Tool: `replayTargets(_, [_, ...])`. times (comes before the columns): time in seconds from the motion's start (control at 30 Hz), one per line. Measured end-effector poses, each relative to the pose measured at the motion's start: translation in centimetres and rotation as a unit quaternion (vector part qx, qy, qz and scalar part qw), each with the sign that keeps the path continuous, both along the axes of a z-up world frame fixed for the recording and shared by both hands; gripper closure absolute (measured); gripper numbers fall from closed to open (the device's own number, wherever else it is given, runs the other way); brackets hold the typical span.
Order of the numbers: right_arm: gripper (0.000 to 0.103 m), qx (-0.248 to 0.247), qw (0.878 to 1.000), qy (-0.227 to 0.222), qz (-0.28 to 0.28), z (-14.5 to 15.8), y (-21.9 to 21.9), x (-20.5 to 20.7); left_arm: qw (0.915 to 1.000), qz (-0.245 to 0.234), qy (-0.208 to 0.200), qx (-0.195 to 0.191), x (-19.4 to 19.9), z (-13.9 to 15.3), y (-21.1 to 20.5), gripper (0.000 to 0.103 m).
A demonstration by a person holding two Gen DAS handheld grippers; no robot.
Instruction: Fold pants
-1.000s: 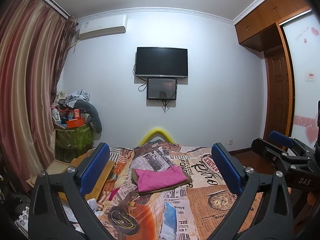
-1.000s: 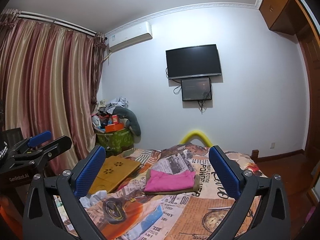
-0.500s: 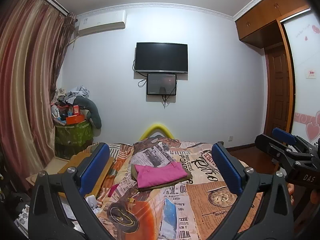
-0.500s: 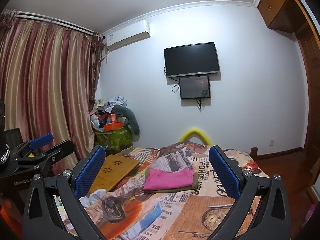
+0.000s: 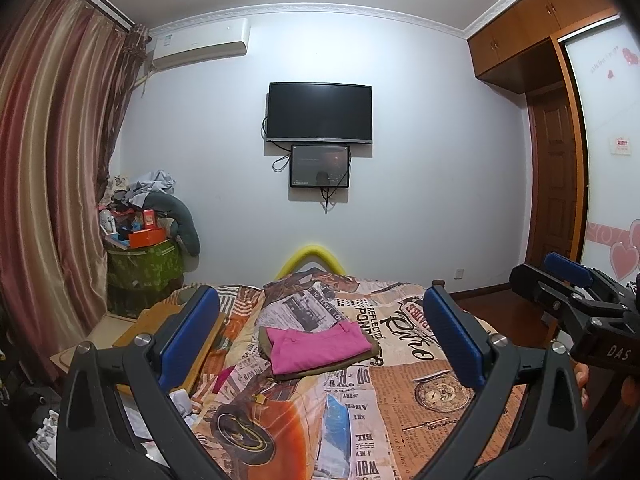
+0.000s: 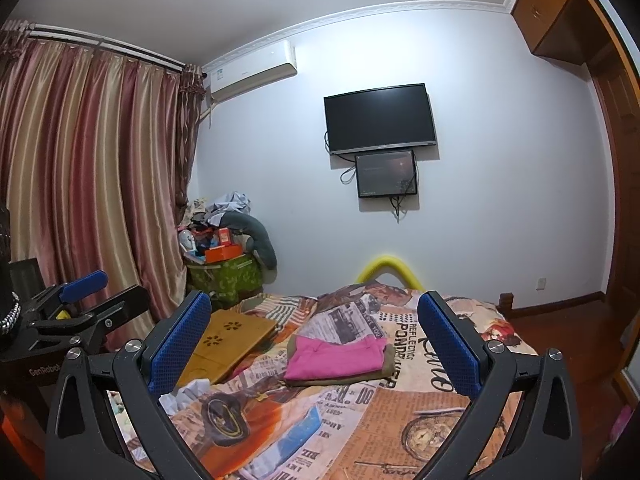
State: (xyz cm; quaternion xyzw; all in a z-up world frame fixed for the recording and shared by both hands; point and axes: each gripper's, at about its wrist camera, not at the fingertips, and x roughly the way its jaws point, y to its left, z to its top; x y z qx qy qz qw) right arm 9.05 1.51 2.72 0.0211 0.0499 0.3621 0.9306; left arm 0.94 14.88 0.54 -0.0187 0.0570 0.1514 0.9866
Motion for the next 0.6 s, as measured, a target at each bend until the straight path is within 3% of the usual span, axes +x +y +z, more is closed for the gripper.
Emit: replayTargets(0.6, [0.0,0.005,1.0,0.004,-0.004,-0.02,-0.25,-0.14,0.9999,-0.006,0.002,0.009,0.29,0.02,0.19,0.0])
